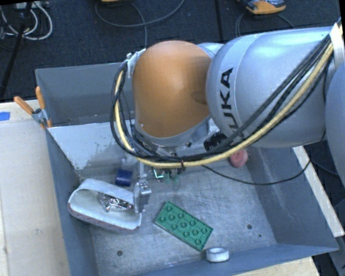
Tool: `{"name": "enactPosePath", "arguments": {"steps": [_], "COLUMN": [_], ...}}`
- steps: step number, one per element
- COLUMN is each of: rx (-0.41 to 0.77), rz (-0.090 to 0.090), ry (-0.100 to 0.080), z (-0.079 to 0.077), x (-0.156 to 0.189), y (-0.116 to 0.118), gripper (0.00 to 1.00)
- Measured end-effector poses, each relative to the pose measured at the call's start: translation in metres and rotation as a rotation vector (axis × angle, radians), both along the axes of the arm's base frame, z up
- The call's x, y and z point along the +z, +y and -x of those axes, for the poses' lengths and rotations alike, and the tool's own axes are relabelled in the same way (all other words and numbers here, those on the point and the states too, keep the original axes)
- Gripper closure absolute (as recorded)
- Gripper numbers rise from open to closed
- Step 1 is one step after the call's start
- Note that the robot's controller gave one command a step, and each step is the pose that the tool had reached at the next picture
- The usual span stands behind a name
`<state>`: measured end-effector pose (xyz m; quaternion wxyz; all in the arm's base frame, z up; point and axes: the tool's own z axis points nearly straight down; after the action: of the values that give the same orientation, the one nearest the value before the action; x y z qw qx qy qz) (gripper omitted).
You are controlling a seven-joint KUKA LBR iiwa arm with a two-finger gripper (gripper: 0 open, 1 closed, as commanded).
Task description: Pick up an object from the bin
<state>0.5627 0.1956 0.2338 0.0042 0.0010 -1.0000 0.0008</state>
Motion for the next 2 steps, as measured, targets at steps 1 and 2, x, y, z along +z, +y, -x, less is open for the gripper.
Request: {"name": "enactPosePath", "arguments": {"steps": [1, 2], "rx": [0.227, 0.22], "rz": [-0.003, -0.001], "ry": [-0.014, -0.013], "z": [-0.0514, -0.0526], "x": [-0.1259, -0.1267], "y": [0.0176, 0.0151], "gripper": [0.0, 1.0]}}
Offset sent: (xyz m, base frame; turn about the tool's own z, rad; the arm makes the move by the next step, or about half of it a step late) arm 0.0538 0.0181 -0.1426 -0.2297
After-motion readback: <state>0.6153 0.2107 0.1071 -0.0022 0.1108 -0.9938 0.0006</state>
